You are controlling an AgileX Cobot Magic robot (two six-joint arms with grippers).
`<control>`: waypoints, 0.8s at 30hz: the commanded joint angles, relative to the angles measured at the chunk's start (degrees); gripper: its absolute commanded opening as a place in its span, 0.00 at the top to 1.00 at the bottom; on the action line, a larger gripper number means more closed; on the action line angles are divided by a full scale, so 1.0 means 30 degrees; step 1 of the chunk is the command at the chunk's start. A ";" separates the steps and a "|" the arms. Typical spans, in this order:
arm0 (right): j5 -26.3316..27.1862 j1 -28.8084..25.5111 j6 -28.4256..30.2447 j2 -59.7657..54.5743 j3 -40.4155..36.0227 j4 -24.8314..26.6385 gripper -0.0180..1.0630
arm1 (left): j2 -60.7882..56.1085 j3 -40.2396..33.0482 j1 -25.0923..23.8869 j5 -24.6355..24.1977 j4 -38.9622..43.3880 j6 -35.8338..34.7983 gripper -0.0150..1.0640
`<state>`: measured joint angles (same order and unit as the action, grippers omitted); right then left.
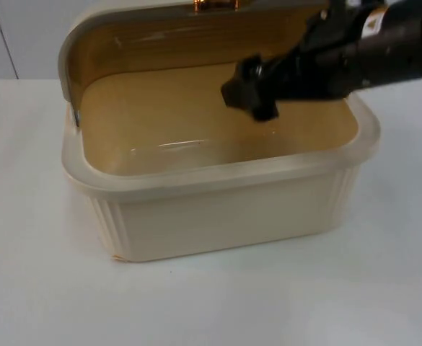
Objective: Open the box lid with the left hand, place the block into the box with the right hand, then close the box lid with the left hand.
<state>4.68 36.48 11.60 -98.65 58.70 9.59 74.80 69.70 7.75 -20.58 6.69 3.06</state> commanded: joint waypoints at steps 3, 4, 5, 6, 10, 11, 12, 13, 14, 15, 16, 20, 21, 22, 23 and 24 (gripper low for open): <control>-0.0476 0.0068 -0.0365 0.2908 0.0062 0.0022 0.06 | -0.0156 -0.0109 0.0062 -0.0027 -0.0386 -0.0161 0.02; -0.0522 0.0068 -0.0442 0.3529 0.0062 0.0022 0.06 | -0.0156 -0.0109 0.0062 -0.0027 -0.0446 -0.0161 0.02; -0.0566 0.0068 -0.0442 0.3893 0.0062 0.0022 0.06 | -0.0156 -0.0109 0.0062 -0.0027 -0.0446 -0.0161 0.02; -0.0828 0.0068 -0.0442 0.4974 0.0158 0.0022 0.06 | -0.0156 -0.0109 0.0062 -0.0027 -0.0446 -0.0161 0.02; -0.1797 0.0068 -0.0442 0.6678 0.0812 -0.0076 0.06 | -0.0156 -0.0109 0.0062 -0.0027 -0.0446 -0.0161 0.02; -0.2100 0.0068 -0.0442 0.7169 0.0987 -0.0076 0.06 | -0.0156 -0.0109 0.0062 -0.0027 -0.0446 -0.0161 0.02; -0.2140 0.0068 -0.0442 0.7324 0.1102 -0.0076 0.06 | -0.0156 -0.0109 0.0062 -0.0027 -0.0446 -0.0161 0.02; -0.2305 0.0068 -0.0442 0.8041 0.1231 -0.0076 0.06 | -0.0156 -0.0109 0.0062 -0.0027 -0.0446 -0.0161 0.02; -0.2305 0.0068 -0.0442 0.8041 0.1231 -0.0076 0.06 | -0.0156 -0.0109 0.0062 -0.0027 -0.0446 -0.0161 0.02; -0.2335 0.0068 -0.0442 0.8563 0.1231 -0.0119 0.06 | -0.0156 -0.0109 0.0062 -0.0027 -0.0446 -0.0161 0.02; -0.2335 0.0068 -0.0354 0.9077 0.1231 -0.0151 0.06 | -0.0156 -0.0109 0.0062 -0.0065 -0.0449 -0.0161 0.02; -0.2298 -0.0048 0.0683 1.0566 0.1231 -0.0151 0.06 | -0.0156 -0.0109 0.0062 -0.0105 -0.0449 -0.0161 0.02; -0.2298 -0.0172 0.1107 1.0955 0.1231 -0.0151 0.06 | -0.0156 -0.0109 0.0062 -0.0105 -0.0449 -0.0161 0.02; -0.2298 -0.0414 0.1284 1.1377 0.1231 -0.0151 0.06 | -0.0156 -0.0109 0.0062 -0.0105 -0.0449 -0.0161 0.02; -0.2332 -0.0912 0.1284 1.1727 0.1231 -0.0151 0.06 | -0.0156 -0.0109 0.0062 -0.0105 -0.0449 -0.0161 0.02; -0.2332 -0.1621 0.1084 1.2026 0.1231 -0.0054 0.06 | -0.0156 -0.0109 0.0062 -0.0105 -0.0449 -0.0161 0.02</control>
<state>-2.08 34.80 14.18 -64.93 62.04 9.49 74.80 69.70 7.75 -20.67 6.25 3.06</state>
